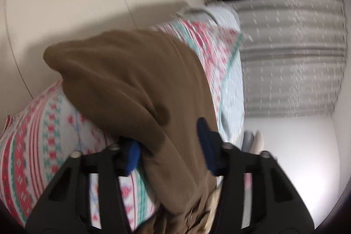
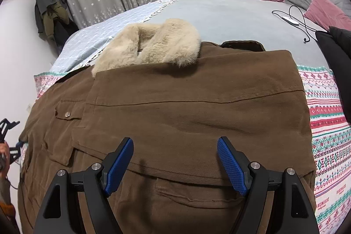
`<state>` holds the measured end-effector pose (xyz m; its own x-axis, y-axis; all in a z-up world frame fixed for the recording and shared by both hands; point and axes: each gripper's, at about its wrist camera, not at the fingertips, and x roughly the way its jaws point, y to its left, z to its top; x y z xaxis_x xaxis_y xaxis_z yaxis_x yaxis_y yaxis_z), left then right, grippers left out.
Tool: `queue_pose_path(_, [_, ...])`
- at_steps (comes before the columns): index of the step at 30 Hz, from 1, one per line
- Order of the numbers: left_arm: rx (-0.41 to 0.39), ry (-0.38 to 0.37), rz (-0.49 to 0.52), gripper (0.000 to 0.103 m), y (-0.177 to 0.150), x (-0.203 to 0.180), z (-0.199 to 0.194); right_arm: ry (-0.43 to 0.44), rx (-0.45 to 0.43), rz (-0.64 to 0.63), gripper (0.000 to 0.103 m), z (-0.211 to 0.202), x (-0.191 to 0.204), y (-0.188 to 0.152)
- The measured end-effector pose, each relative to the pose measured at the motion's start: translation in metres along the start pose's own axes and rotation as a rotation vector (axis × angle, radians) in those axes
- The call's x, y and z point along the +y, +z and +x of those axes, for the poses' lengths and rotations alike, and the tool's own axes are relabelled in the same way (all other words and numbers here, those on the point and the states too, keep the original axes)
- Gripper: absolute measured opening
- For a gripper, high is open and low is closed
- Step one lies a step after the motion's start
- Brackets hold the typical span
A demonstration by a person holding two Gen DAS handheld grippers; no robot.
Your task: Fold large clothes
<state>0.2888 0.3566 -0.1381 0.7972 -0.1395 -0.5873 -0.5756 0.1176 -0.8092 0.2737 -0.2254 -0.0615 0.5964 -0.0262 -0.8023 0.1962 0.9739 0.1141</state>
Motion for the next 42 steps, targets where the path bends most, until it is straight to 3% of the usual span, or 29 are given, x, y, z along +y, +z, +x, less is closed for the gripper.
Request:
queue_pose_path(2, [-0.058, 0.065, -0.01, 0.017, 0.002, -0.001, 0.0, 0.001, 0.0, 0.0, 0.08, 0.0, -0.001, 0.0])
queue_pose_path(5, [-0.158, 0.124, 0.103, 0.01, -0.011, -0.021, -0.012, 0.002, 0.003, 0.006, 0.08, 0.002, -0.002, 0.0])
queue_pose_path(8, [-0.319, 0.113, 0.487, 0.009, -0.055, -0.075, -0.037, 0.001, -0.002, 0.009, 0.08, 0.001, -0.003, 0.0])
queue_pose_path(11, [-0.365, 0.009, 0.855, 0.009, -0.117, -0.125, -0.054, 0.001, -0.002, 0.007, 0.08, 0.001, -0.002, 0.0])
queue_pose_path(14, [-0.283, -0.125, 1.211, 0.009, -0.187, -0.153, -0.06, -0.003, 0.001, 0.002, 0.08, 0.002, 0.0, -0.001])
queue_pose_path(17, [-0.054, -0.246, 1.573, 0.01, -0.261, -0.149, -0.051, -0.002, 0.005, -0.003, 0.08, 0.003, 0.001, -0.001])
queue_pose_path(20, [0.303, -0.185, 1.866, 0.017, -0.325, -0.117, -0.014, -0.002, 0.01, -0.004, 0.08, 0.005, 0.002, -0.002])
queue_pose_path(21, [0.368, -0.158, 1.909, 0.018, -0.337, -0.103, -0.005, -0.003, 0.014, -0.004, 0.08, 0.007, 0.002, -0.002])
queue_pose_path(23, [0.452, -0.094, 1.946, 0.021, -0.351, -0.077, 0.013, -0.003, 0.02, -0.003, 0.08, 0.008, 0.001, -0.003])
queue_pose_path(25, [0.424, -0.097, 1.932, 0.022, -0.35, -0.065, 0.013, -0.005, 0.026, -0.001, 0.08, 0.011, 0.0, -0.003])
queue_pose_path(27, [0.447, -0.144, 1.872, 0.034, -0.339, -0.072, 0.003, -0.009, 0.031, 0.004, 0.08, 0.015, 0.0, -0.004])
queue_pose_path(28, [0.48, -0.18, 1.844, 0.051, -0.331, -0.076, -0.003, -0.012, 0.035, 0.006, 0.08, 0.017, 0.0, -0.005])
queue_pose_path(29, [0.495, -0.232, 1.825, 0.06, -0.323, -0.079, -0.012, -0.013, 0.039, 0.006, 0.08, 0.019, 0.001, -0.005])
queue_pose_path(34, [0.494, -0.401, 1.729, 0.06, -0.285, -0.099, -0.037, 0.087, -0.002, -0.008, 0.08, 0.005, 0.023, -0.004])
queue_pose_path(36, [0.467, -0.452, 1.663, 0.061, -0.269, -0.107, -0.04, 0.119, -0.016, -0.023, 0.08, -0.002, 0.039, -0.001])
queue_pose_path(38, [0.408, -0.468, 1.577, 0.07, -0.247, -0.115, -0.045, 0.159, -0.02, -0.087, 0.08, -0.01, 0.071, 0.003])
queue_pose_path(40, [0.337, -0.446, 1.482, 0.078, -0.222, -0.12, -0.046, 0.189, -0.013, -0.166, 0.08, -0.014, 0.104, 0.005])
queue_pose_path(42, [0.282, -0.386, 1.395, 0.079, -0.199, -0.121, -0.042, 0.222, -0.01, -0.248, 0.08, -0.018, 0.138, 0.005])
